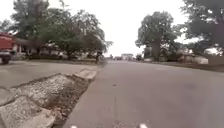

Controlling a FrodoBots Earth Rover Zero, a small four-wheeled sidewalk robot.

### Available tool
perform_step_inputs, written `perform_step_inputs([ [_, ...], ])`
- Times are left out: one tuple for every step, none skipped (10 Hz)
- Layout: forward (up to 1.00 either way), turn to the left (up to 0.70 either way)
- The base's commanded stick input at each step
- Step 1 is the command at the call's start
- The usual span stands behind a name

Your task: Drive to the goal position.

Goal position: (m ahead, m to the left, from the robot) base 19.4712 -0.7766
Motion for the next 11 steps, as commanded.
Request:
perform_step_inputs([
  [1.00,0.00],
  [1.00,0.00],
  [1.00,0.00],
  [1.00,0.00],
  [1.00,0.00],
  [1.00,0.00],
  [1.00,0.00],
  [1.00,0.00],
  [1.00,0.00],
  [1.00,0.00],
  [1.00,0.00],
])
